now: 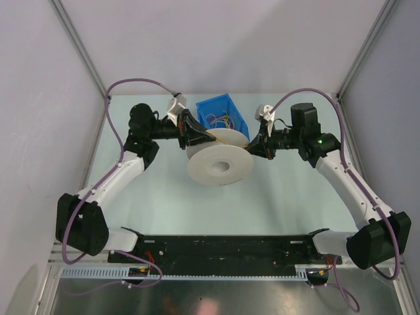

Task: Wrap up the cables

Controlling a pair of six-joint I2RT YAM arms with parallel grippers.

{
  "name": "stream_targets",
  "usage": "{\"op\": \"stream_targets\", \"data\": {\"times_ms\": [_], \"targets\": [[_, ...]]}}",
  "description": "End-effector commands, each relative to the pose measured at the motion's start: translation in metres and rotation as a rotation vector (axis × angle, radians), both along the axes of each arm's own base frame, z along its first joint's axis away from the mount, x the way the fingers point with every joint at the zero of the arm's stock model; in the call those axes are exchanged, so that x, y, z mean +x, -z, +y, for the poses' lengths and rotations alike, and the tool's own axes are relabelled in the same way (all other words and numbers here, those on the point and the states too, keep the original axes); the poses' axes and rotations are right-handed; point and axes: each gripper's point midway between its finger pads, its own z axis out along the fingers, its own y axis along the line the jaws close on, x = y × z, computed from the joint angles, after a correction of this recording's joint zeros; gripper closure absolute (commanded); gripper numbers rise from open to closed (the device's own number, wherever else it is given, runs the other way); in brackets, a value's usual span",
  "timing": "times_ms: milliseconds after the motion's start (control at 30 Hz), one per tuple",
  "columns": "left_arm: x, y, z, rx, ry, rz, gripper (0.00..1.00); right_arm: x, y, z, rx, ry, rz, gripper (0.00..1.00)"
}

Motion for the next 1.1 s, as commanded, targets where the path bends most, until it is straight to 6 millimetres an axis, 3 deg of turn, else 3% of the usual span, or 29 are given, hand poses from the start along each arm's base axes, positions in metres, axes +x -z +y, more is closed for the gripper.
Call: {"op": "stream_targets", "data": {"times_ms": [0,167,533,633,767,933,1067], "targets": [[-0.041,-0.025,0.007,-0.017,0.137,-0.164,1.0,0.014,-0.006,-0.015,-0.043,0.088,-0.054,0.89],[-0.05,-0.023,0.006,-0.015,0.168,-0.18,1.0,0.015,-0.009,-0.014,-0.026,0.101,-0.041,0.63],[-0.054,-0.025,0.003,-0.019,0.186,-0.193,1.0,0.007,-0.015,-0.001,0.011,0.044,-0.036,0.34],[-0.053,-0.025,0.002,-0.019,0.187,-0.196,1.0,-0.001,-0.019,0.002,0.024,0.01,-0.044,0.37],[-0.053,-0.024,0.0,-0.019,0.19,-0.197,1.0,-0.01,-0.025,0.011,0.041,-0.028,-0.059,0.5],[-0.051,-0.024,-0.002,-0.02,0.192,-0.2,1.0,-0.02,-0.026,0.021,0.052,-0.071,-0.042,0.6],[-0.049,-0.025,-0.002,-0.02,0.188,-0.197,1.0,-0.024,-0.023,0.022,0.05,-0.085,-0.028,0.83]]}}
